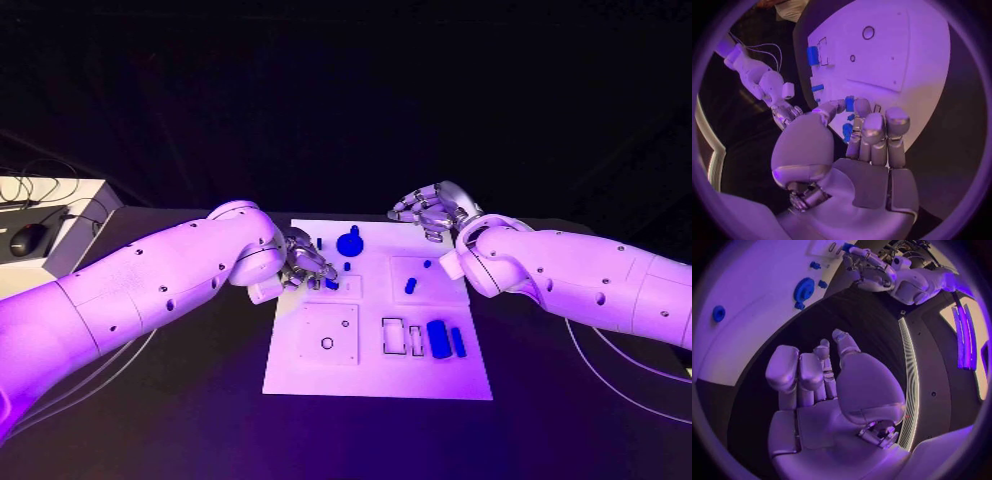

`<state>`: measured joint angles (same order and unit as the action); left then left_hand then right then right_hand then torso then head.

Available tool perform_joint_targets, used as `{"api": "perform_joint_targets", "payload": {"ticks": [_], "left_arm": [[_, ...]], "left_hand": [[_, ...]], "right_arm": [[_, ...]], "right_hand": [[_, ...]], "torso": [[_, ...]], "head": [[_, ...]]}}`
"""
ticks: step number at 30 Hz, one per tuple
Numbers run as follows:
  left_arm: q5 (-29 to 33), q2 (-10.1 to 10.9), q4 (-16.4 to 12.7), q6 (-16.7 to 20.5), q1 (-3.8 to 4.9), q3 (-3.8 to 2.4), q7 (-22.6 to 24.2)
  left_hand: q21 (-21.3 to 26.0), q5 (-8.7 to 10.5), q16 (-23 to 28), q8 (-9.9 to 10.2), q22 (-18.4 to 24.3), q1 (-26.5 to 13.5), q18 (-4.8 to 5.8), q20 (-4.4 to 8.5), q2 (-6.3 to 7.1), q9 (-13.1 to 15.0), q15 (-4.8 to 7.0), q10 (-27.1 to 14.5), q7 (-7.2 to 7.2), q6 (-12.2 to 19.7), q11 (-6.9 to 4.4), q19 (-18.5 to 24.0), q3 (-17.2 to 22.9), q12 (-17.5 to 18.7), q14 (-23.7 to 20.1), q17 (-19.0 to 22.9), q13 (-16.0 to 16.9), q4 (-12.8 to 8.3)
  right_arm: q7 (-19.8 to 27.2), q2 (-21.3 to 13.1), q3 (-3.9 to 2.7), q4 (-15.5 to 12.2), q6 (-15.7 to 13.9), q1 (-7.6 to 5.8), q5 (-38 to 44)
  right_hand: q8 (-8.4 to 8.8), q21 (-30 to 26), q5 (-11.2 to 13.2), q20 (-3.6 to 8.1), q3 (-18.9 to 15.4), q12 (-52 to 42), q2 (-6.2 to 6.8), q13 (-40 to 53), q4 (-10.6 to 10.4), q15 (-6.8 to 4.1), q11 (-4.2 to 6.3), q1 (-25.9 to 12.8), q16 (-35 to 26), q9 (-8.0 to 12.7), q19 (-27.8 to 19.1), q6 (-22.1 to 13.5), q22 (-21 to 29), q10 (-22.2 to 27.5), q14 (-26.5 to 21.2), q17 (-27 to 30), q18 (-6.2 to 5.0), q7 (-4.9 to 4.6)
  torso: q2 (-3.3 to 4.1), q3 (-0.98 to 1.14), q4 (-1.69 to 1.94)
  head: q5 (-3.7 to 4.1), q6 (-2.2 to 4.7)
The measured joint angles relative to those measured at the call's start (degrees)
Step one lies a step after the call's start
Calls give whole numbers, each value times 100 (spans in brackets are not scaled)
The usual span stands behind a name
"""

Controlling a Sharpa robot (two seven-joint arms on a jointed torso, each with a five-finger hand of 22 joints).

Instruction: Assemble the parts on the task board

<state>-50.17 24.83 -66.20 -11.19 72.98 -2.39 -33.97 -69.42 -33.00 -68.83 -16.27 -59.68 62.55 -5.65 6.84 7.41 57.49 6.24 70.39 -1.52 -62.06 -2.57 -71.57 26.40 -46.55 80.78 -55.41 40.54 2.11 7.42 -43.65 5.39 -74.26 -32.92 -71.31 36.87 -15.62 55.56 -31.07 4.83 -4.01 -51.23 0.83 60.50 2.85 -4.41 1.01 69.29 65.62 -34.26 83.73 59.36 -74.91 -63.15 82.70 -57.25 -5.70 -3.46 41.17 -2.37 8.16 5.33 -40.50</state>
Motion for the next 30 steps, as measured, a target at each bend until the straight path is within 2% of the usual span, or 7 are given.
{"api": "perform_joint_targets", "payload": {"ticks": [7, 15, 16, 30], "left_arm": [[-297, -82, 8, 144, 1, 0, -35], [-611, -281, 101, 287, 0, 4, -49], [-650, -307, 127, 298, -1, 6, -51], [-888, -472, 350, 276, -6, 26, -70]], "left_hand": [[0, -28, 0, 0, -16, 0, 7, 21, 0, 11, 0, 2, 0, 0, 1, -20, 0, 0, 0, 1, 13, 0], [-20, -27, 0, 17, -40, 0, 13, 21, 0, 25, 20, 3, 1, -1, 2, -20, 0, 0, 21, 8, 19, 0], [-20, -28, 0, 17, -40, 0, 41, 21, 0, 25, 20, 4, 1, -1, 2, -20, 0, 0, 21, 8, 19, 0], [-20, -56, -21, 31, -60, -24, 45, 21, 24, 48, 18, 30, 14, -14, 12, -20, 0, 1, 22, 8, 29, 0]], "right_arm": [[4, -7, 0, -3, -2, 0, 53], [4, 2, 0, -10, -3, -3, 108], [4, 3, 0, -11, -3, -3, 115], [5, 16, 0, -20, -3, -6, 176]], "right_hand": [[0, 0, 0, 0, 0, 0, 0, -1, 0, 0, 0, 0, 0, 0, 0, 0, -2, 0, 0, 0, -1, 0], [0, 0, 0, 0, 0, 0, 0, -1, 0, 0, 0, 0, 0, 1, 0, 0, -4, 0, 0, 1, 0, 0], [0, 0, 0, 0, 0, 0, 0, -2, 0, 0, 0, 0, 0, 1, 0, 0, -4, 0, 0, 1, -1, 0], [33, -27, 0, 0, 0, 0, 0, -3, 0, 0, 0, 0, -34, 2, 0, 0, -3, 0, 0, 10, 0, 0]], "torso": [[8, -1, -1], [12, -1, -7], [12, -1, -7], [13, 4, -9]], "head": [[-12, -16], [-14, -23], [-12, -26], [-10, -74]]}}
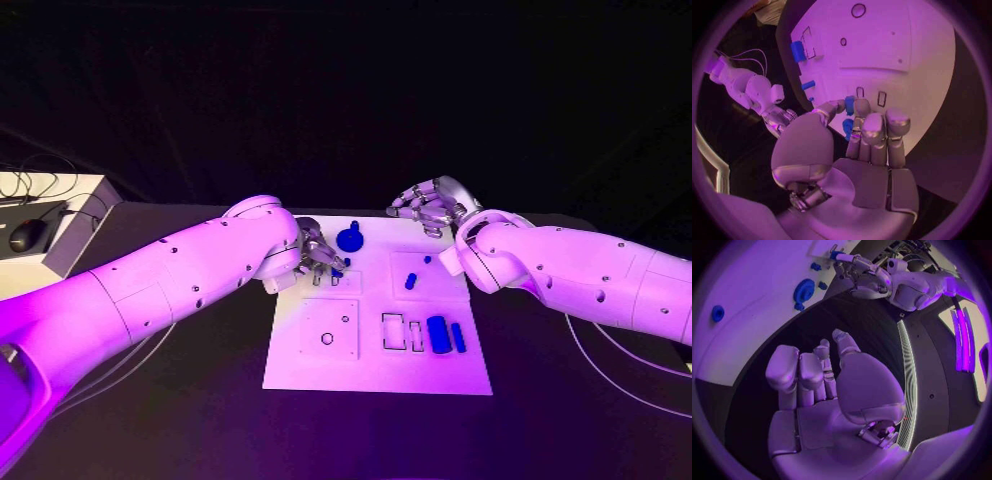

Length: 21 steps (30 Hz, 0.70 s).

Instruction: Assemble the parts on the task board

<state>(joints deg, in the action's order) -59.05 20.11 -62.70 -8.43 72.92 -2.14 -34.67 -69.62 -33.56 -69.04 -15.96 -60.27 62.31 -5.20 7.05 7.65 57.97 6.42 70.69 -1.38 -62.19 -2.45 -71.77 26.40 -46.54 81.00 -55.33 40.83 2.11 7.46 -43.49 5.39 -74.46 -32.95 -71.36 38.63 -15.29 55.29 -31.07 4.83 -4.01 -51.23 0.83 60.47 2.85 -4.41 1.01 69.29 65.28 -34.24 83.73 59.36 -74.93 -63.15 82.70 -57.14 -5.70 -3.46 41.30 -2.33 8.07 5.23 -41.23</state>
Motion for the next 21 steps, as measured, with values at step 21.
{"api": "perform_joint_targets", "payload": {"ticks": [21], "left_arm": [[-84, 58, -25, -246, -1, 4, -20]], "left_hand": [[0, 0, 0, 20, -32, 1, 5, 20, -1, -17, -10, 21, -3, -39, -1, -20, -15, 28, 9, 7, 5, -15]], "right_arm": [[0, -5, -1, -7, 1, 0, 24]], "right_hand": [[0, 0, 0, 0, 0, 0, 0, -2, 0, 0, 0, 0, 0, 2, 0, 0, 2, 0, 0, 0, 0, 0]], "torso": [[-5, -7, 5]], "head": [[-14, -36]]}}
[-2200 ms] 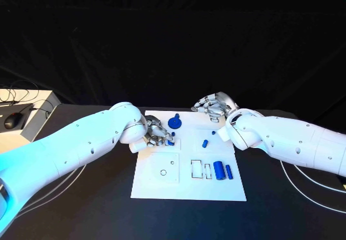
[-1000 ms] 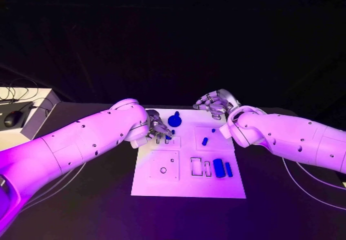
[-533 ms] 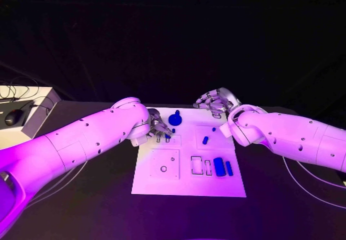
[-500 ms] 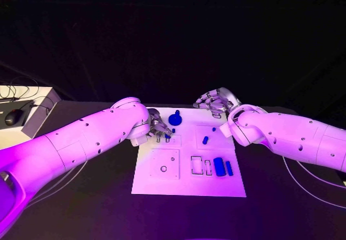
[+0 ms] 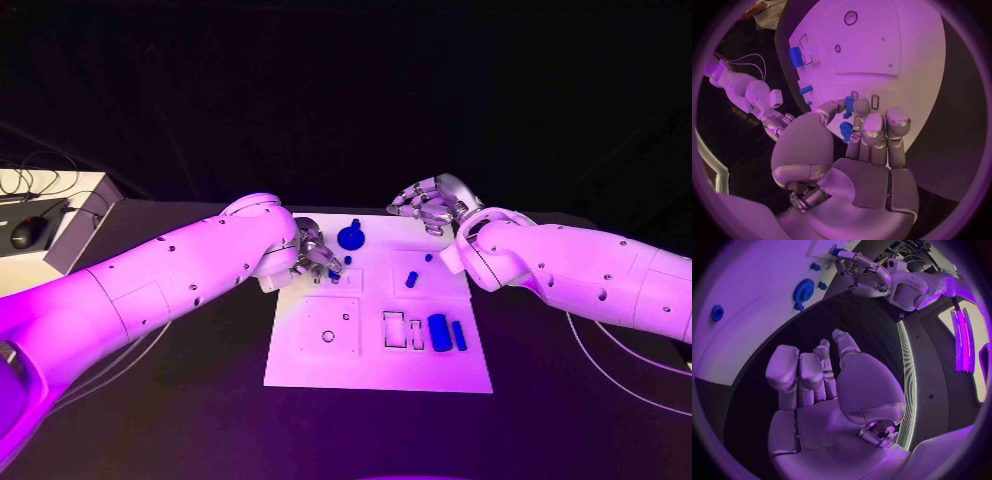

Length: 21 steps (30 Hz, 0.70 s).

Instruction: Assemble the parts on the task board

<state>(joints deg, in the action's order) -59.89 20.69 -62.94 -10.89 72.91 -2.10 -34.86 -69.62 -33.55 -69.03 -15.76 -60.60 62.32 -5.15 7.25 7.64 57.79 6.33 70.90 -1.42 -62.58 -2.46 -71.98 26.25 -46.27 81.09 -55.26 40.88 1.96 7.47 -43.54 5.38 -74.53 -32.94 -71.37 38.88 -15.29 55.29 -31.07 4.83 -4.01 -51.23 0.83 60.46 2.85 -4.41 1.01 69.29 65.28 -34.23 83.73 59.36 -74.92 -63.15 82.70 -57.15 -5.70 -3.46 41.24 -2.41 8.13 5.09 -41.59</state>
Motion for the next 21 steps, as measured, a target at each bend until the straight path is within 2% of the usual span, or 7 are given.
{"api": "perform_joint_targets", "payload": {"ticks": [21], "left_arm": [[-45, 36, -38, -148, -8, 1, -5]], "left_hand": [[0, -23, -19, 16, -27, 0, 2, -1, 0, -7, -1, 10, 0, 0, 10, 1, -15, 1, 1, 0, -1, -15]], "right_arm": [[-1, 1, 1, 1, 2, 0, 4]], "right_hand": [[0, 0, 0, 0, 0, 0, 0, -1, 0, 0, 0, 0, 0, 2, 0, 0, -3, 0, 0, 0, 0, 0]], "torso": [[3, 4, 0]], "head": [[-11, -23]]}}
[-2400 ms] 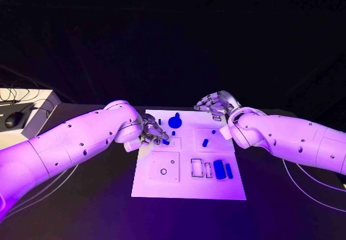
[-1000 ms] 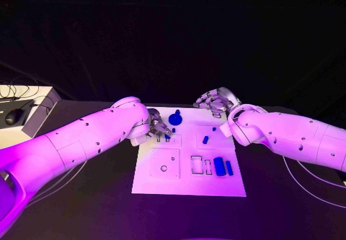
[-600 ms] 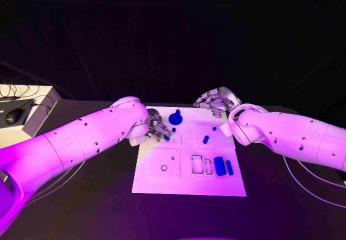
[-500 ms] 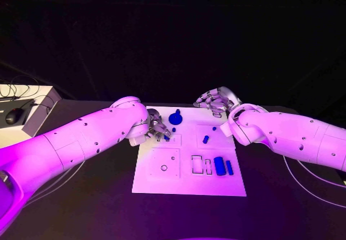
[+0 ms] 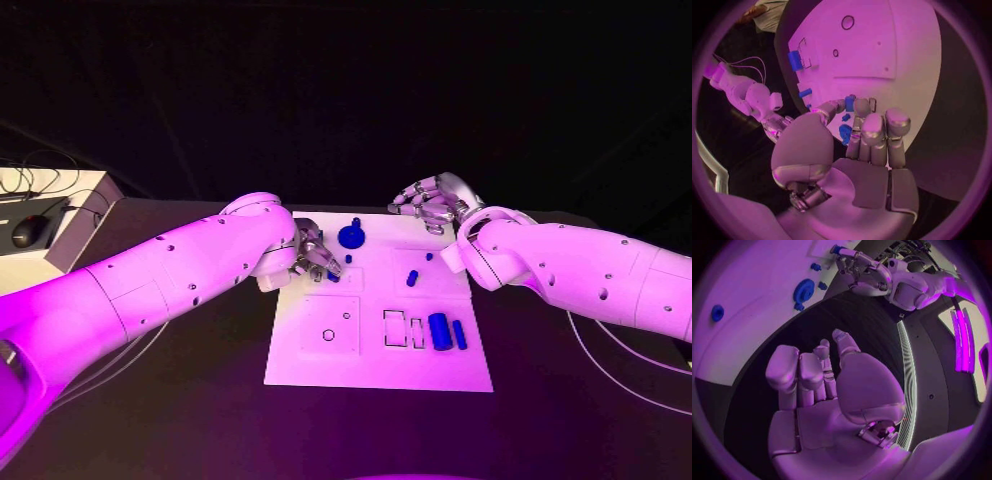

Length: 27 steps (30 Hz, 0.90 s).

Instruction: Assemble the parts on the task board

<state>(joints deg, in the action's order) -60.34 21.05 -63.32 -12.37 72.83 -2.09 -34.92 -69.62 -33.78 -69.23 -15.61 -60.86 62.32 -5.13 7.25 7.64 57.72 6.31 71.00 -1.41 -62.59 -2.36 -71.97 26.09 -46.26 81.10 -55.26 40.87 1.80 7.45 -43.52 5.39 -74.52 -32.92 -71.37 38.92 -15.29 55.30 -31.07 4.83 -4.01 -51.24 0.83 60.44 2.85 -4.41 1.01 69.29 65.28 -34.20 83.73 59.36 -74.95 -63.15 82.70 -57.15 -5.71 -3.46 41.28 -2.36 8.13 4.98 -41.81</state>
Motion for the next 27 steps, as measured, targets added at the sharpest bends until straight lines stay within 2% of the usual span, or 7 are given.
{"api": "perform_joint_targets", "payload": {"ticks": [18, 27], "left_arm": [[-1, -27, 44, -5, -12, -4, 15], [-1, -31, 55, -48, -8, -6, 15]], "left_hand": [[0, -2, 0, 1, -12, 0, 0, 0, 0, 5, 13, 2, 0, 0, 2, 0, 0, 0, -14, 15, 9, 0], [-7, -1, -38, 45, -72, 35, 1, 0, 34, -26, 13, 3, -2, -38, 3, 1, -59, 0, -13, 7, 23, -59]], "right_arm": [[-2, 2, -2, -3, 2, 0, 1], [-3, -1, -1, -9, 4, 0, 2]], "right_hand": [[0, 0, 0, 0, 0, 0, 0, -1, 0, 0, 21, 0, 0, -5, 0, 0, 1, -21, 0, 0, 0, 0], [0, 0, 0, 0, 0, 0, 0, -1, 0, 0, 21, 0, 0, -5, 0, 0, 2, -21, 0, 0, 0, 0]], "torso": [[1, -2, -3], [1, 5, -3]], "head": [[-1, -9], [2, -24]]}}
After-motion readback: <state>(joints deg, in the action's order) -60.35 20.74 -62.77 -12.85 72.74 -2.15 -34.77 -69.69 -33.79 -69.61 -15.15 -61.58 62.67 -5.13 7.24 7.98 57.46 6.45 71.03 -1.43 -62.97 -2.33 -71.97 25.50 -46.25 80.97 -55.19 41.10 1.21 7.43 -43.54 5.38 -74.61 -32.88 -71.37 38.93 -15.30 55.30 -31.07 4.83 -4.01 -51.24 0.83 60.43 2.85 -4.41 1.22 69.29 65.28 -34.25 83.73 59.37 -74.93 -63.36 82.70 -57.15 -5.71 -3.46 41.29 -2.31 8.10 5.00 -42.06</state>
